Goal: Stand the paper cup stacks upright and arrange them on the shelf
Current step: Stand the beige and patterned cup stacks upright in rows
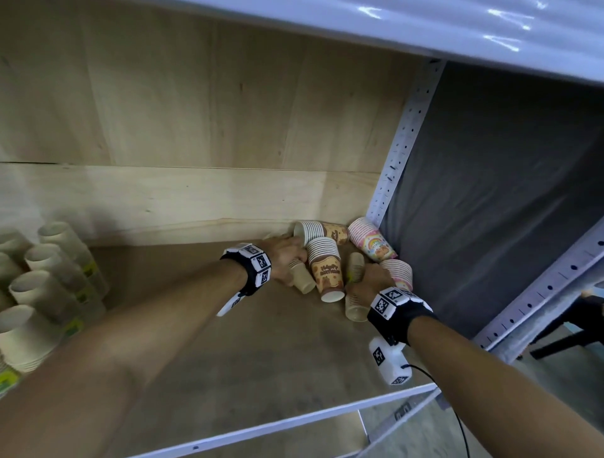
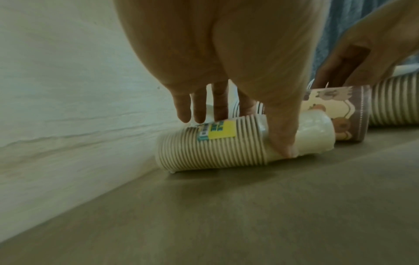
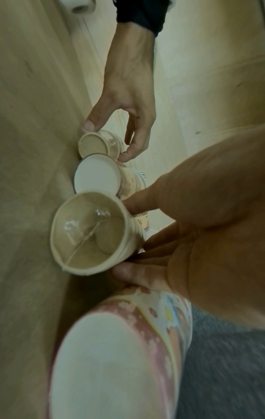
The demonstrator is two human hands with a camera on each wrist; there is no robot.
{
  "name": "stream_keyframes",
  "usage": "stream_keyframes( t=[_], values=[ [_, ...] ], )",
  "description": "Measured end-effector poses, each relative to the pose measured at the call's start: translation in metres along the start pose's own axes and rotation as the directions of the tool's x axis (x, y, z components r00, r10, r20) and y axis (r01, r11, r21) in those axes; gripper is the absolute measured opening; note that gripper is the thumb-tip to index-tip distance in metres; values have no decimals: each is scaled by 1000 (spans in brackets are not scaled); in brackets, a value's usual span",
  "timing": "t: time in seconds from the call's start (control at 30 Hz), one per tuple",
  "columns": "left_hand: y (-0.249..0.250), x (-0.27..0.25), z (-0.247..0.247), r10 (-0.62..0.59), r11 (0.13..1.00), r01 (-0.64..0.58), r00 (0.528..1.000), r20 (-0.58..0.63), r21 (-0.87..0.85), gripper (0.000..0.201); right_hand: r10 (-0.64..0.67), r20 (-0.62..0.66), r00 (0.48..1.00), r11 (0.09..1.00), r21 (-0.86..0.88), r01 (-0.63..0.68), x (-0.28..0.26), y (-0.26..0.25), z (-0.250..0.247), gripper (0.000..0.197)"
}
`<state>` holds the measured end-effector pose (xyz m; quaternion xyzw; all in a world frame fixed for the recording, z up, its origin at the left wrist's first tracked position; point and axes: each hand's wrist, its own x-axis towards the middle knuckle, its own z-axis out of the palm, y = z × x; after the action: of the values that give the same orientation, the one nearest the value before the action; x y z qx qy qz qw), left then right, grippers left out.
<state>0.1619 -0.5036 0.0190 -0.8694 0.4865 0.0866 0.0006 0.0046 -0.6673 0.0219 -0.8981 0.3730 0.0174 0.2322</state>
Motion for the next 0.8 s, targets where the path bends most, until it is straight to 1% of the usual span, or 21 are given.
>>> stream_keyframes(
  t=[0.1,0.2,0.33,0.43,0.5,0.57,0.63,0.7,0.8],
  values=[
    [-2,-3,1,4,1000,-4,1000,3,1,60,-3,5,1000,1000,-2,3,3,1,0,60],
    [0,-4,-1,17,998,-17,1000,7,56,60,-2,11,1000,1000,-8,2,7,1,3,63],
    [1,-6,-1,23,995,-22,1000,-5,102,54,9,-1,1000,1000,28,-9,9,0,3,64],
    [1,-10,-4,12,998,-11,1000,-18,59,50,8,3,1000,1000,17,-8,3,1,1,62],
    [0,-13,-6,-8,1000,9,1000,-29,4,44,34,-45,998,998,61,-31,3,2,-2,53],
    [-3,-16,-7,-32,998,30,998,-48,-47,43,30,-96,995,995,94,-21,-1,0,-6,46],
    [-4,-20,-9,-52,996,47,996,-66,-77,46,21,-129,991,986,166,1,-6,-2,-9,51],
    [-3,-24,-13,-72,993,62,992,-102,-103,49,13,-157,987,966,256,29,-11,-5,-11,53],
    [1,-34,-22,-109,983,83,982,-155,-164,58,-57,-227,972,932,338,133,-17,-11,-18,54]
  ],
)
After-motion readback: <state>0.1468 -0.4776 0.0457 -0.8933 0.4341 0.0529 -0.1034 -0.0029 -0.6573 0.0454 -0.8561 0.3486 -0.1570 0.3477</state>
